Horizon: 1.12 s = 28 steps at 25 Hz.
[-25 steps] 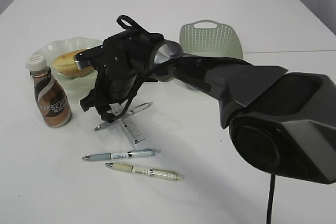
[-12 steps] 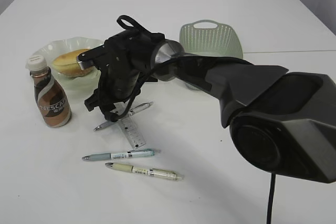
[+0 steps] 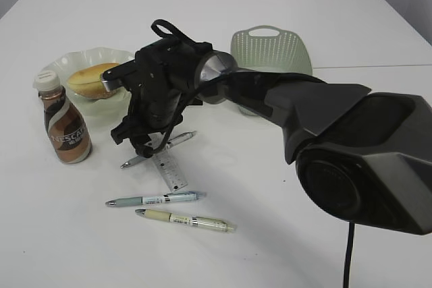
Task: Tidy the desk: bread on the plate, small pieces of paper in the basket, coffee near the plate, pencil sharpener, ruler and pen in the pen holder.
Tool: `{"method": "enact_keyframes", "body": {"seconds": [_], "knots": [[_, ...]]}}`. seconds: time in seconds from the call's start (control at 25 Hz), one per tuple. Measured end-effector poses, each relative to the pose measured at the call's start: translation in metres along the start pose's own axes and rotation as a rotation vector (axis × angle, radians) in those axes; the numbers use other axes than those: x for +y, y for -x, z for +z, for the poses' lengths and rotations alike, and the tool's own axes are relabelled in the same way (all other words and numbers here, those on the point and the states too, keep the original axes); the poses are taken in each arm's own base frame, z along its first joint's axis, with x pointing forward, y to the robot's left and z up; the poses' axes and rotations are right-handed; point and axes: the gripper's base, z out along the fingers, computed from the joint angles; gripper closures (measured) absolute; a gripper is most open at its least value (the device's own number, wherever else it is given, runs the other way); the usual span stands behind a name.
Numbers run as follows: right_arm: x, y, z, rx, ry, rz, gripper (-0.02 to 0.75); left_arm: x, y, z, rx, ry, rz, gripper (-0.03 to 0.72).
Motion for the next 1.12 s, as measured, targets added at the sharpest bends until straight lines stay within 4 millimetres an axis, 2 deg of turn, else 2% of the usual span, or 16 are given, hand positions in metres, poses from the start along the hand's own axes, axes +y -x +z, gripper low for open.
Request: {"method": "enact_keyframes", "body": {"seconds": [1.12], "knots": [[0.0004,-0.006,0.0051,0.048,0.002,0.002,0.335,0.0001,0.0,0.0,0.0,0.001,0.0,0.231]]}}
